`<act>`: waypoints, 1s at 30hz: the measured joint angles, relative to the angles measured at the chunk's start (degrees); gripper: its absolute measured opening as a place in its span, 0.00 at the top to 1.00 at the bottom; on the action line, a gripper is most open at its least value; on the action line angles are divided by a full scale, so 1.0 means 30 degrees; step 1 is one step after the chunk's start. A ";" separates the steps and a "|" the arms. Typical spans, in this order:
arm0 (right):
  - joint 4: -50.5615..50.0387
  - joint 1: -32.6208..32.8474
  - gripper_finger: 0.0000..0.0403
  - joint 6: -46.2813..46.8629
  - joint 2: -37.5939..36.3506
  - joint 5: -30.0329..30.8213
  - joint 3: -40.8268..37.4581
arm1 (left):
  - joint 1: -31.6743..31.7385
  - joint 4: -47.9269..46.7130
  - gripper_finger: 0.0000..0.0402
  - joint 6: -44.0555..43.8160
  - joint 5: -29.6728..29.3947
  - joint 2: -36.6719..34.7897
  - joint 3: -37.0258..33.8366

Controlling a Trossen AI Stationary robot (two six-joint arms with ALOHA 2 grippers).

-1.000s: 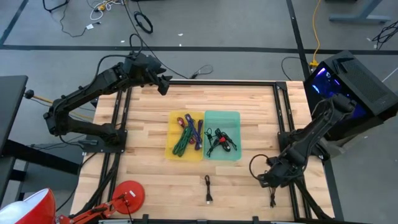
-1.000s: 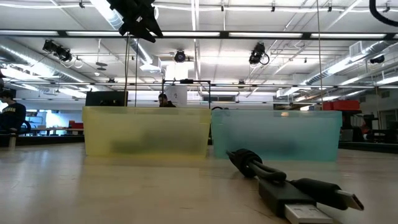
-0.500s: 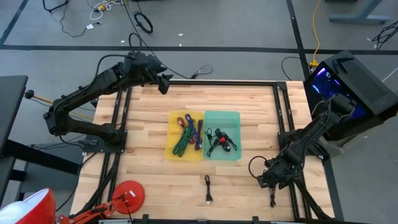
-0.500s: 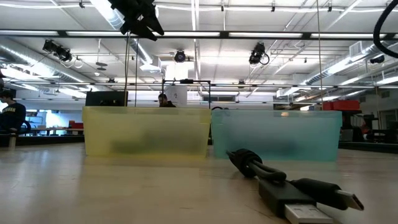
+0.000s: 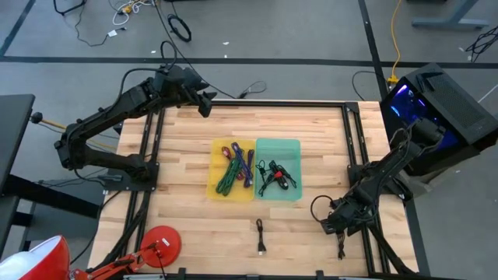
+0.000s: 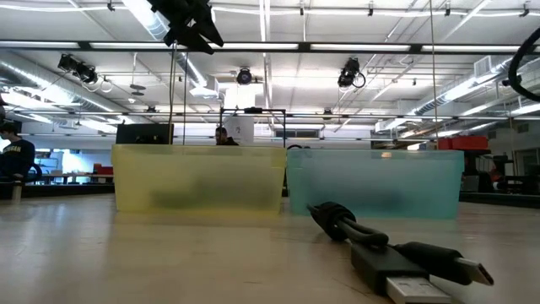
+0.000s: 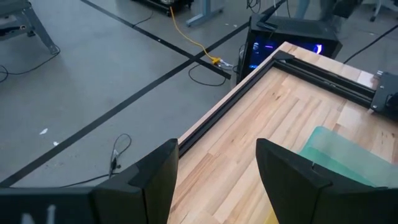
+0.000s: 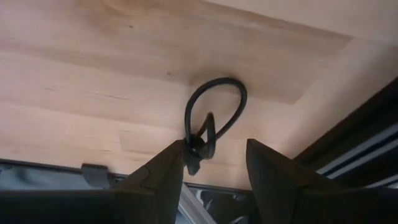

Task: Pick & Place USB Port
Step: Put the black charger cable into the green bin

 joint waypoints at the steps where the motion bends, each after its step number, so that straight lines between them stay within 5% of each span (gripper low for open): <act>1: 0.0326 0.0000 0.57 0.0000 0.0000 -0.0007 -0.0169 | 0.0000 0.0000 0.45 -0.0022 0.0000 0.0000 0.0000; 5: 0.1802 0.0000 0.67 -0.0165 0.0000 -0.0486 -0.0754 | 0.0000 0.0004 0.45 -0.0085 0.0000 0.0000 0.0000; 10: 0.2471 0.0000 0.96 -0.0734 0.0000 -0.1326 -0.0864 | 0.0000 0.0015 0.45 -0.0153 0.0000 0.0000 0.0000; 22: 0.4361 -0.0159 1.00 -0.0553 -0.0008 -0.1376 -0.0864 | 0.0000 0.0073 0.45 -0.0152 0.0000 0.0000 0.0000; 30: 0.5085 -0.1427 1.00 -0.1578 -0.0106 0.1915 -0.0864 | 0.0000 0.0066 0.45 -0.0159 0.0007 0.0000 0.0000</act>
